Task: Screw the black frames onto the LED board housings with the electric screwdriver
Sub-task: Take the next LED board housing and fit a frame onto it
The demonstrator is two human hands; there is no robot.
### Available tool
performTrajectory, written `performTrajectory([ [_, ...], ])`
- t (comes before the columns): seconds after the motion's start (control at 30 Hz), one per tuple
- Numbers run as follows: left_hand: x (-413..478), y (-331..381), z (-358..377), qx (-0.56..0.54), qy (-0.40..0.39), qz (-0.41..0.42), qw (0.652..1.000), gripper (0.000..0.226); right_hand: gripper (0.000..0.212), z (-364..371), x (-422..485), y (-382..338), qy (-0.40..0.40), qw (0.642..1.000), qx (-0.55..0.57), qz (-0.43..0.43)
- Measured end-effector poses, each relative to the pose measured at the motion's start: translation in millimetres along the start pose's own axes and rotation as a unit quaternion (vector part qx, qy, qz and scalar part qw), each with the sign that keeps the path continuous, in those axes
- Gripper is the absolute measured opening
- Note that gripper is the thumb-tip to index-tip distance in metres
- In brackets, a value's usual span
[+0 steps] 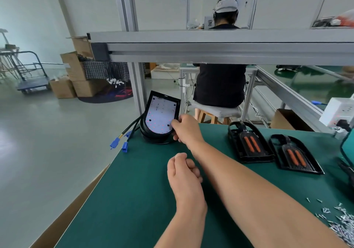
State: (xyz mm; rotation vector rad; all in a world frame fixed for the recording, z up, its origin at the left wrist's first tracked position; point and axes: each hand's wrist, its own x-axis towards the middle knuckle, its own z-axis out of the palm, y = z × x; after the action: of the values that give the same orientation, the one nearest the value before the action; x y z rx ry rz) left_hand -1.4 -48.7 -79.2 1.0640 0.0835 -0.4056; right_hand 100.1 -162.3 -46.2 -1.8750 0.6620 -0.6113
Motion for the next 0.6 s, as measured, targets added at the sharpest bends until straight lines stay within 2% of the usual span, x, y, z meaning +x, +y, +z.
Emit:
performTrajectory([
  [0.23, 0.7, -1.2, -0.6, -0.007, -0.001, 0.003, 1.0, 0.012, 0.017, -7.7, -8.2, -1.6, 0.007, 0.999, 0.039, -0.031],
  [0.33, 2.0, -1.4, -0.9, -0.027, 0.004, 0.001, 1.0, 0.009, 0.025, -14.0, -18.4, -1.1, 0.014, 0.997, 0.061, -0.049],
  [0.6, 3.6, 3.4, 0.5, -0.073, -0.026, 0.007, 0.997, 0.021, 0.034, -59.9, -73.0, 20.7, 0.017, 0.991, 0.111, -0.07],
])
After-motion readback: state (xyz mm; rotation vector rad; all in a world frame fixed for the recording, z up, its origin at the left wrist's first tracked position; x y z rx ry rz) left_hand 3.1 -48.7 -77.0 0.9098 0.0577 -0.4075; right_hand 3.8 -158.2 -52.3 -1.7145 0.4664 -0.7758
